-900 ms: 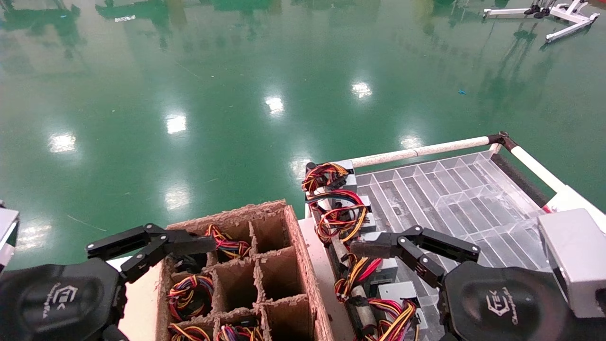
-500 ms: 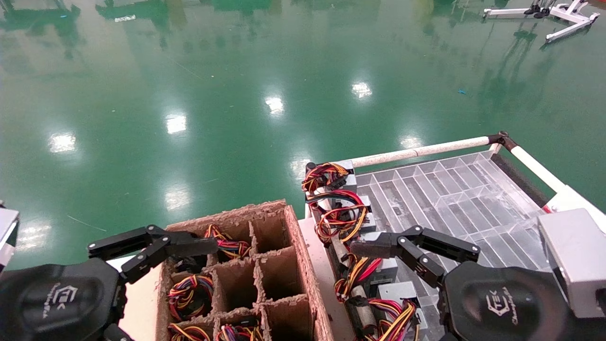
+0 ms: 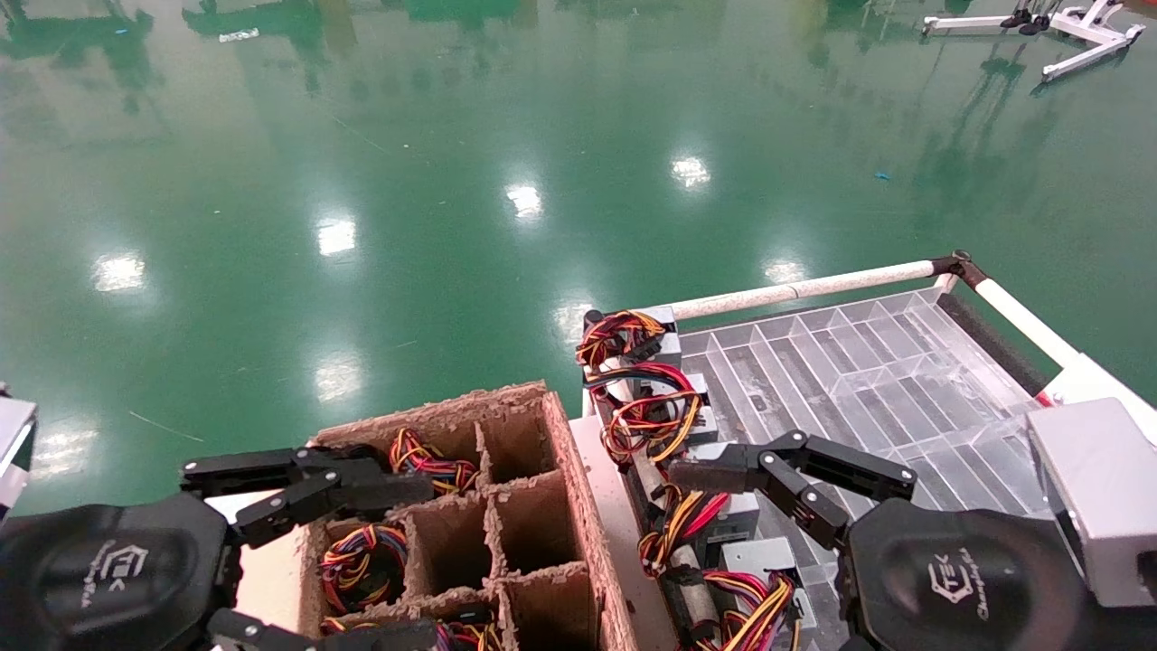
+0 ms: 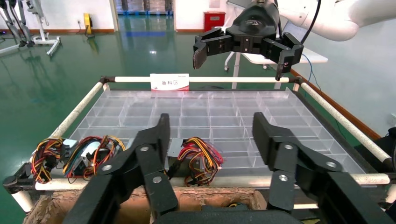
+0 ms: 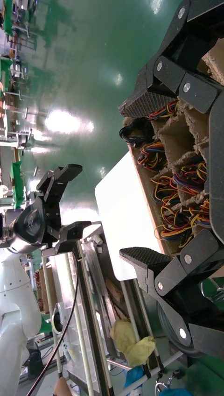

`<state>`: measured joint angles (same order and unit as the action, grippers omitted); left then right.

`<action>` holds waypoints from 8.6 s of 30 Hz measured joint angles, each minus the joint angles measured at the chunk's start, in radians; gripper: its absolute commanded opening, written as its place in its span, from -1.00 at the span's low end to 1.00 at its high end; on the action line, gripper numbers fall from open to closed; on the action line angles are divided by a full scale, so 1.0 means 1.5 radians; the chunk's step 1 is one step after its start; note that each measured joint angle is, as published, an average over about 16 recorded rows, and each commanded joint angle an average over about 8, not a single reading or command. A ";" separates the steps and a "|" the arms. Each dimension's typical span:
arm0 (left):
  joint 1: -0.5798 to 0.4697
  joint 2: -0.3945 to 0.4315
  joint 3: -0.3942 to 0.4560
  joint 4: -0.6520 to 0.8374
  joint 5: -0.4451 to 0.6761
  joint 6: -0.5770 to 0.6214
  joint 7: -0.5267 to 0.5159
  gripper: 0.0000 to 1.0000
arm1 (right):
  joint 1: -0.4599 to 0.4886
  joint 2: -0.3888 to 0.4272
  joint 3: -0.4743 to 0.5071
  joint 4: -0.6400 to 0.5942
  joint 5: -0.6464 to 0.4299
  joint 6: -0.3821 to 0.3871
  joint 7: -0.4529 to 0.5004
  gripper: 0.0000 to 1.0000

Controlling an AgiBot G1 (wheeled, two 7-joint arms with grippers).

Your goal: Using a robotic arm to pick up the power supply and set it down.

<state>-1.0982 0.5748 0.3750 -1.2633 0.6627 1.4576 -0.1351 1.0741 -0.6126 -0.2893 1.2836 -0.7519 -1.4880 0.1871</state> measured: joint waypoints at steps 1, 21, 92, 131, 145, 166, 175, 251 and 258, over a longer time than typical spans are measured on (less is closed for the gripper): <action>0.000 0.000 0.000 0.000 0.000 0.000 0.000 -1.00 | 0.000 -0.001 -0.003 0.001 -0.006 0.003 0.001 1.00; 0.000 0.000 0.000 0.000 0.000 0.000 0.000 -0.95 | 0.021 -0.148 -0.127 -0.014 -0.215 0.110 0.036 1.00; 0.000 0.000 0.000 0.000 0.000 0.000 0.000 1.00 | 0.101 -0.253 -0.139 -0.112 -0.234 0.137 0.040 -1.00; 0.000 0.000 0.001 0.000 0.000 0.000 0.000 1.00 | 0.625 -0.274 -0.148 -0.682 -0.357 0.084 -0.292 -1.00; 0.000 0.000 0.001 0.000 0.000 0.000 0.000 1.00 | 0.648 -0.307 -0.163 -0.796 -0.397 0.229 -0.378 -1.00; 0.000 0.000 0.001 0.000 -0.001 0.000 0.000 1.00 | 0.575 -0.379 -0.155 -0.859 -0.386 0.348 -0.402 -1.00; 0.000 0.000 0.001 0.000 -0.001 0.000 0.000 1.00 | 0.541 -0.387 -0.146 -0.864 -0.373 0.388 -0.406 -1.00; 0.000 0.000 0.001 0.000 -0.001 -0.001 0.001 1.00 | 0.508 -0.415 -0.163 -0.857 -0.399 0.497 -0.487 1.00; 0.000 0.000 0.001 0.000 -0.001 -0.001 0.001 1.00 | 0.508 -0.415 -0.163 -0.857 -0.398 0.497 -0.487 1.00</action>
<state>-1.0986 0.5741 0.3767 -1.2628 0.6614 1.4568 -0.1341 1.8360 -1.2350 -0.5342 -0.0015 -1.3495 -0.7431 -0.5433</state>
